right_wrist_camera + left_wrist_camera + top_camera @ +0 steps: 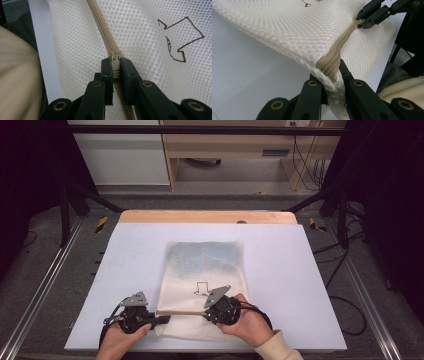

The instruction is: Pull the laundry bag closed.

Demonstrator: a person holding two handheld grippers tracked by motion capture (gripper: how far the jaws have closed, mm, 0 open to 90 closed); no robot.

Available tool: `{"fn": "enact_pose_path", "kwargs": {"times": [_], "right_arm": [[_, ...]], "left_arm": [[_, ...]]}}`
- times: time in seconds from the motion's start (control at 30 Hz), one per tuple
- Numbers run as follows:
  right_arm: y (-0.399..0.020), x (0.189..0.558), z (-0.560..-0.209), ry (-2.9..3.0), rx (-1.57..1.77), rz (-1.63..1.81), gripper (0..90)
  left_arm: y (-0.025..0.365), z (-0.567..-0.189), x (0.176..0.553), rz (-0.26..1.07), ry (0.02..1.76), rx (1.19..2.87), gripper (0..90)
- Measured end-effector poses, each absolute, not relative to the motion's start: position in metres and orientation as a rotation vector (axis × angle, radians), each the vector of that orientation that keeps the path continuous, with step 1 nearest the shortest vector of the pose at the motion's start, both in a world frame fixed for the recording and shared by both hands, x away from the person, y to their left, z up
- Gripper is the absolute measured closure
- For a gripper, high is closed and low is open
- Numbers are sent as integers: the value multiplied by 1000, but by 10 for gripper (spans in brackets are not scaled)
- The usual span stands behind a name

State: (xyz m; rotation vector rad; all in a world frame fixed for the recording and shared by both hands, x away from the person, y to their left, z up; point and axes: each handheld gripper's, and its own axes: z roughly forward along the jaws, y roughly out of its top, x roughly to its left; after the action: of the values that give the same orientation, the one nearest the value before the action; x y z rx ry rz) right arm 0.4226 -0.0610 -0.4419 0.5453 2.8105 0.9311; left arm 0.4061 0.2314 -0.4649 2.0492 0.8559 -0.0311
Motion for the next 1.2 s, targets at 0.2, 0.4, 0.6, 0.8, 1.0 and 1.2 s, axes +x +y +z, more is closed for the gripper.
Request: {"fn": "enact_pose_path", "kwargs": {"times": [0.2, 0.4, 0.6, 0.8, 1.0, 1.2], "right_arm": [[-64, 424, -441, 2807, 551, 960, 820], [-64, 423, -441, 2805, 548, 946, 820], [-67, 425, -440, 2803, 548, 951, 820], [-65, 424, -441, 2803, 549, 945, 820], [-64, 424, -443, 2807, 546, 941, 820], [-66, 424, -442, 2803, 552, 957, 820]], "left_arm": [[231, -465, 405, -31, 855, 2042, 842], [229, -467, 404, -43, 849, 2037, 842], [228, -468, 405, -42, 851, 2042, 842], [229, -468, 405, -42, 853, 2041, 842], [229, -467, 405, -30, 850, 2048, 842], [229, -467, 405, -34, 850, 2043, 842]]}}
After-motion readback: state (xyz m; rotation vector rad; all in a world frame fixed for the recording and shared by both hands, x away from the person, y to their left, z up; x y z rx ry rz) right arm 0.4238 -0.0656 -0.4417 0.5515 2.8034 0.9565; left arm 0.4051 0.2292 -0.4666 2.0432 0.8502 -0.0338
